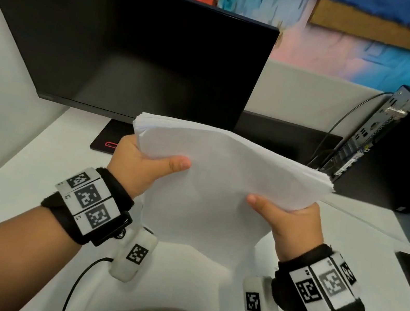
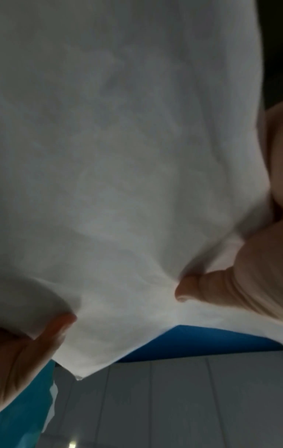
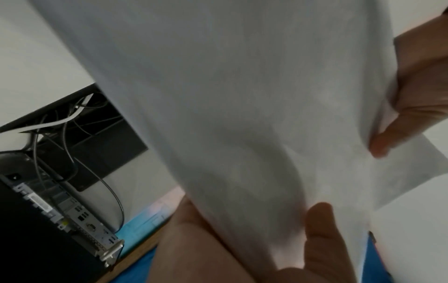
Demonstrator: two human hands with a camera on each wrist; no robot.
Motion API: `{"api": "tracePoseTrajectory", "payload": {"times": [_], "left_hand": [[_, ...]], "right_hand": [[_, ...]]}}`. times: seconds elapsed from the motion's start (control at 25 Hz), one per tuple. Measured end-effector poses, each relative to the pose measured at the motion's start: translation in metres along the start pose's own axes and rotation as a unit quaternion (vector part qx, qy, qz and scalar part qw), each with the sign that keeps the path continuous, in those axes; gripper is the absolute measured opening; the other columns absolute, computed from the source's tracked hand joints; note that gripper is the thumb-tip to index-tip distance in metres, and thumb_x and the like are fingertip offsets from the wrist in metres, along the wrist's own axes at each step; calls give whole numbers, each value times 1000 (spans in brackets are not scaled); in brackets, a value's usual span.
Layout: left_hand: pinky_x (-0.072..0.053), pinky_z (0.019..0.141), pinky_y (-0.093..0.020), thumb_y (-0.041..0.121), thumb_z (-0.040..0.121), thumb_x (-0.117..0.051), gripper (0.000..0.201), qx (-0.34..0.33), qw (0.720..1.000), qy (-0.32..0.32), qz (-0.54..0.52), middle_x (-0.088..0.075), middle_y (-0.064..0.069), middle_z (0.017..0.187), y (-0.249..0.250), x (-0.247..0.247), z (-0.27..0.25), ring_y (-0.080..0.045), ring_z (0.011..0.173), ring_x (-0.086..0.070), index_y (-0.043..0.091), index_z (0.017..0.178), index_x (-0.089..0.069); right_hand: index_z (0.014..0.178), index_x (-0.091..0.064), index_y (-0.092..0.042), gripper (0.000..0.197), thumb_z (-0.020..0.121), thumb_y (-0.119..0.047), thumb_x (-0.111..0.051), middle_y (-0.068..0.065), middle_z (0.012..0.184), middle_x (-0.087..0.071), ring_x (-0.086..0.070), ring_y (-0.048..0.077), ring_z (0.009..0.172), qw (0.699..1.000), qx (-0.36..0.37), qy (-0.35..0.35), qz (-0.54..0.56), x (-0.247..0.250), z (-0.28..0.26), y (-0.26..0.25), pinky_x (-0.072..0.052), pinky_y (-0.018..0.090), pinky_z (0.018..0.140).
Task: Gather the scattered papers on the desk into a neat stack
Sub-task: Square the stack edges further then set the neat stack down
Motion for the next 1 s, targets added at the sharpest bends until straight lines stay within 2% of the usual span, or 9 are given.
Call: {"api": "tracePoseTrajectory", "payload": {"times": [0.16, 0.32, 0.48, 0.56, 0.64, 0.8, 0.88, 0.92, 1.0], "left_hand": [[-56, 70, -25, 24, 52, -85, 37, -7, 1000, -5, -4, -76, 11, 88, 3, 0, 0, -12, 88, -71, 33, 86, -73], [-55, 70, -21, 15, 59, -80, 33, -52, 998, -30, -6, -75, 11, 88, 15, -2, -1, -10, 87, -71, 30, 88, -73], [-54, 64, -19, 15, 52, -87, 39, 34, 999, 0, -2, -75, 17, 81, -20, -6, -10, -3, 79, -70, 40, 78, -72], [-54, 66, -19, 14, 53, -85, 39, 24, 1000, 0, -5, -75, 16, 83, -20, -7, -13, -4, 81, -70, 39, 80, -72], [-54, 68, -17, 3, 57, -83, 44, -4, 1000, -12, -11, -75, 17, 84, -17, -7, -12, -2, 83, -70, 38, 81, -72], [-57, 66, -24, 17, 50, -86, 35, 79, 997, -7, 10, -76, 11, 81, -46, -5, -18, -9, 80, -72, 33, 78, -74], [-57, 61, -21, 13, 53, -88, 26, 122, 991, 20, 40, -75, 15, 71, -56, -3, -20, -5, 71, -71, 25, 70, -73], [-56, 59, -19, 10, 56, -86, 24, 128, 990, 33, 56, -73, 16, 66, -53, -1, -18, -1, 66, -69, 24, 68, -70], [-56, 57, -16, 10, 58, -84, 24, 109, 989, 33, 96, -70, 15, 59, -37, -2, -11, 5, 59, -66, 25, 66, -67]], "right_hand": [[83, -69, -21, 37, 61, 8, -74, -9, 79, -76, -72, 10, 78, 1000, 8, 6, 12, 1, 2, -11, -55, 20, 65], [88, -69, -19, 39, 54, -2, -75, -9, 82, -76, -72, 10, 81, 998, 56, 4, 22, 4, 0, -24, -56, 21, 68], [83, -70, -21, 37, 50, -5, -78, -5, 78, -76, -72, 12, 75, 999, -12, 8, 29, 2, 0, 1, -55, 21, 62], [82, -69, -20, 36, 54, 2, -77, -6, 76, -76, -72, 11, 73, 999, -6, 17, 37, 5, 1, -1, -55, 20, 62], [80, -70, -21, 36, 58, 8, -75, -7, 77, -76, -72, 10, 74, 999, 12, 18, 40, 9, 1, -4, -55, 20, 63], [75, -74, -21, 32, 45, -10, -80, -4, 76, -76, -72, 13, 73, 998, -48, 26, 35, 7, -1, 19, -55, 23, 63], [91, -68, -23, 48, 47, -11, -82, -3, 85, -75, -71, 14, 82, 998, -42, 50, 1, 11, 4, 21, -54, 29, 71], [102, -60, -30, 61, 49, -12, -85, -5, 98, -71, -68, 15, 91, 996, -18, 81, -42, 18, 7, 12, -54, 32, 78], [118, -43, -35, 81, 52, -24, -88, -5, 120, -50, -53, 16, 111, 962, 93, 169, -195, 33, 11, -32, -47, 37, 96]]}}
Point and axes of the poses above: each hand's wrist, its own z-axis towards the middle knuckle, its own x-axis out of the back of the hand, y = z × x, the point moved 7 cm from there along z, towards the middle knuckle
